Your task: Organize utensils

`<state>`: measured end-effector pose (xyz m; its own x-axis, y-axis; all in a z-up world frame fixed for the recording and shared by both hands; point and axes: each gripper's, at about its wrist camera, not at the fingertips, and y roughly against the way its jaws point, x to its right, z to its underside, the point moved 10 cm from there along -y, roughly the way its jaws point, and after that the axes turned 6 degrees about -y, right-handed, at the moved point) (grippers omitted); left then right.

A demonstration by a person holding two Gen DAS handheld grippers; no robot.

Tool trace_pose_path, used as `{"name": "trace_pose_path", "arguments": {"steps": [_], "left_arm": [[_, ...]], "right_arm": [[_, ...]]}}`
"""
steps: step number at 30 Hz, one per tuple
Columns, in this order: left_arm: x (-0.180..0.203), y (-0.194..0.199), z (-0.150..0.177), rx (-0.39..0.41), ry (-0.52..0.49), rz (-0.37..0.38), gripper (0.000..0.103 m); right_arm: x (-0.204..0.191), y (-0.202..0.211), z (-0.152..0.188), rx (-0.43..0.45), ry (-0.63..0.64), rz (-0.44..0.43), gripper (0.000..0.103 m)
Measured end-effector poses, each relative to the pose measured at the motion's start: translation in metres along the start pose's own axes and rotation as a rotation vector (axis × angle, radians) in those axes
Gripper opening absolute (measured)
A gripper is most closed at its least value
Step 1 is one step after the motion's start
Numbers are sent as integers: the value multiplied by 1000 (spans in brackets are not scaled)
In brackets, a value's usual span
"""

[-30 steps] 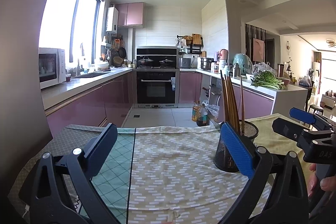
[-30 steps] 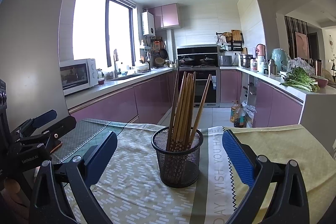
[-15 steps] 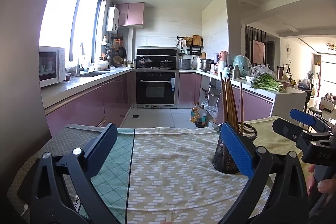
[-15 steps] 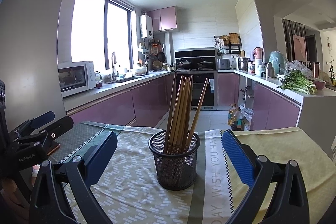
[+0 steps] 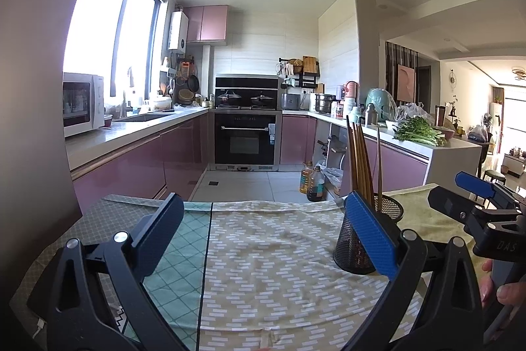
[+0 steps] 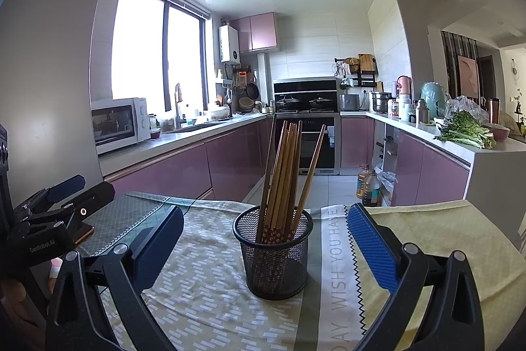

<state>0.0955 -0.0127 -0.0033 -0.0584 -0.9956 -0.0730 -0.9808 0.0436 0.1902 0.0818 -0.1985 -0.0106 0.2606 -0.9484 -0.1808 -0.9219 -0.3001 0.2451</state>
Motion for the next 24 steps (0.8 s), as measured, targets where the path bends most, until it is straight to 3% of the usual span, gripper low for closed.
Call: {"name": "trace_pose_path", "arguments": {"steps": [24], "left_arm": [[0, 3, -5, 17, -4, -10, 97]], "right_arm": [[0, 3, -1, 16, -9, 7, 97]]}}
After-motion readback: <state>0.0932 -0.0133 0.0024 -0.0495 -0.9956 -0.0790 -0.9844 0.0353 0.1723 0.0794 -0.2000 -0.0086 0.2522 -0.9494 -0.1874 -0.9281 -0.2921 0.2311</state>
